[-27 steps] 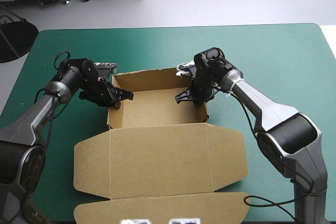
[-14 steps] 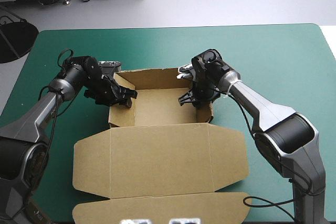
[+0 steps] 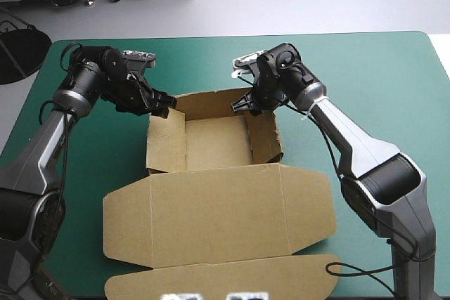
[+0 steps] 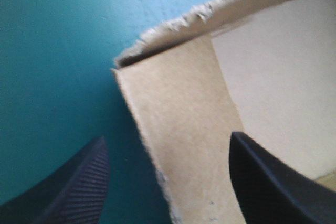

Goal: Fold the box

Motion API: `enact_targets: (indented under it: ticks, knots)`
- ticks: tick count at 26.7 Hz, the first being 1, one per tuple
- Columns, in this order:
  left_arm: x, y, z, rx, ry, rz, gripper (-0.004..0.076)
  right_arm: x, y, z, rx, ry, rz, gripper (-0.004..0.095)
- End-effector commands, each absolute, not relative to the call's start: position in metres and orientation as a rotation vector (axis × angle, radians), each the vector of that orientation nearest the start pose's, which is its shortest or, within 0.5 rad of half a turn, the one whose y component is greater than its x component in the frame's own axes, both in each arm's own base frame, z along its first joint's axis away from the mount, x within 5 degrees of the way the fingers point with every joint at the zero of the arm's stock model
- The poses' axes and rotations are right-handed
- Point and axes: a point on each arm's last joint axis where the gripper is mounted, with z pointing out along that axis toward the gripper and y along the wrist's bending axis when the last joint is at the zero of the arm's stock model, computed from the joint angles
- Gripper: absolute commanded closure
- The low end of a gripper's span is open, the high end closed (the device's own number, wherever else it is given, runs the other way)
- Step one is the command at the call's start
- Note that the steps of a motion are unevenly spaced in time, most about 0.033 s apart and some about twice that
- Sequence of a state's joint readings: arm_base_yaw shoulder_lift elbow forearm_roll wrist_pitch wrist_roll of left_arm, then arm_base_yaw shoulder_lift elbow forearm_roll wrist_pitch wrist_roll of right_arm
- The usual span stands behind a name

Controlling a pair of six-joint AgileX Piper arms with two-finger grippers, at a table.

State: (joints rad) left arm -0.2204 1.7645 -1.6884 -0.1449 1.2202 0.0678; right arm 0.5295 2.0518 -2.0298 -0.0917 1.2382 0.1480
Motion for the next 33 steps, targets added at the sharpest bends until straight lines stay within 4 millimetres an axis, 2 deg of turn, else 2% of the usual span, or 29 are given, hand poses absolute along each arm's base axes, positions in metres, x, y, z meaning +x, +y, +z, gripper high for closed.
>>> enact_targets:
  ticks: [1, 4, 6, 7, 9, 16, 21, 24, 26, 28, 33]
  knots:
    - [0.353, -0.084, 0.386, 0.328, 2.65, -0.118, 0.0317, 0.37, 0.204, 0.384, -0.539, 2.496, 0.102, 0.0445]
    - [0.345, -0.081, 0.423, 0.31, 2.524, -0.116, 0.0432, 0.357, 0.194, 0.414, -0.622, 2.389, 0.063, 0.0445]
    - [0.335, -0.078, 0.449, 0.295, 2.438, -0.113, 0.0527, 0.345, 0.183, 0.435, -0.605, 2.33, 0.018, 0.0445]
    - [0.326, -0.076, 0.465, 0.29, 2.386, -0.118, 0.0608, 0.339, 0.177, 0.446, -0.581, 2.303, 0.005, 0.0445]
    - [0.314, -0.073, 0.482, 0.284, 2.333, -0.123, 0.0715, 0.332, 0.17, 0.457, -0.518, 2.287, 0.011, 0.0445]
    - [0.258, -0.057, 0.528, 0.256, 2.175, -0.087, 0.0733, 0.322, 0.162, 0.47, -0.416, 2.267, 0.031, 0.046]
    - [0.199, -0.056, 0.554, 0.295, 2.062, -0.254, 0.0733, 0.323, 0.163, 0.468, -0.416, 2.276, 0.034, 0.0506]
    - [0.172, -0.051, 0.555, 0.315, 2.037, -0.261, 0.0733, 0.325, 0.163, 0.462, -0.415, 2.299, 0.05, 0.0521]
    - [0.16, -0.046, 0.549, 0.311, 2.049, -0.236, 0.0733, 0.326, 0.162, 0.459, -0.404, 2.327, 0.117, 0.0521]
    - [0.147, -0.041, 0.541, 0.305, 2.065, -0.205, 0.0733, 0.33, 0.16, 0.454, -0.384, 2.359, 0.185, 0.0521]
    - [0.126, -0.034, 0.506, 0.307, 2.148, -0.173, 0.0733, 0.342, 0.156, 0.443, -0.342, 2.42, 0.345, 0.0521]
